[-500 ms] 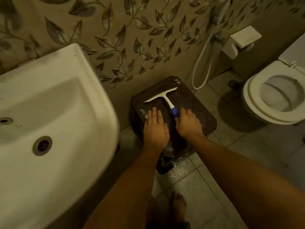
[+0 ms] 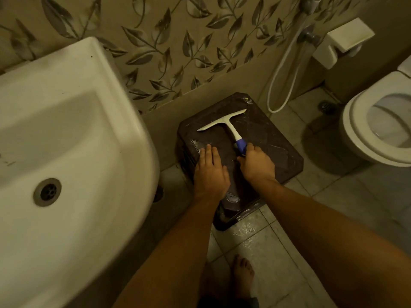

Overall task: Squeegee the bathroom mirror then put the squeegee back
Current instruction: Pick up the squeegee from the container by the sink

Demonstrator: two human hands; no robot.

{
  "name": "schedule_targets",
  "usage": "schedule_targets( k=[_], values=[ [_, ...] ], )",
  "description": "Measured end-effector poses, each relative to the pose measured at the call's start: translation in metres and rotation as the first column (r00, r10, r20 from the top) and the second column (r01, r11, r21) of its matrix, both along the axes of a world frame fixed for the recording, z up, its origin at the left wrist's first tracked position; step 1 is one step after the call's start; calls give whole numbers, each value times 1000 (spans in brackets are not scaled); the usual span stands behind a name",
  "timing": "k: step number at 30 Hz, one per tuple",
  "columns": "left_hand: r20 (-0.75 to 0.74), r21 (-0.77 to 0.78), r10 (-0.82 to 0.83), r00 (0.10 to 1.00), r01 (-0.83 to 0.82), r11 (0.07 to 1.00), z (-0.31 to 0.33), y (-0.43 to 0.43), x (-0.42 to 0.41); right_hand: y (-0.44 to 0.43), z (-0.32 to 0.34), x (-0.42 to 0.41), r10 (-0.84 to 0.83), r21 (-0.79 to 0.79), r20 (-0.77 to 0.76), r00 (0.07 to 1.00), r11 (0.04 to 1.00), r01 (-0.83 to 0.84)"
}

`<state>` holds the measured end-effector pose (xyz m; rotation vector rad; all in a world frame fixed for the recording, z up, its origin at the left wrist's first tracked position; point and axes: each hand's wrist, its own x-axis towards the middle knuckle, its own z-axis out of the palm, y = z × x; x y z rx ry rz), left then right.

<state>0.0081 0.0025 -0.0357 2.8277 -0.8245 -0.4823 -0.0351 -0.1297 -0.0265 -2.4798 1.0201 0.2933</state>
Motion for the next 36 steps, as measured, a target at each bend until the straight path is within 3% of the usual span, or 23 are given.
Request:
schedule_targets(
  k=[20,36],
  values=[
    [68,4,-26,997,25,1000,31,-20,-1,-5,34,-8,-44,-17,-38,998,999,44],
    [272,-187,-26,962,80,979,237,-40,31,-13,236,8,-42,-138,214,976,988,72]
  ],
)
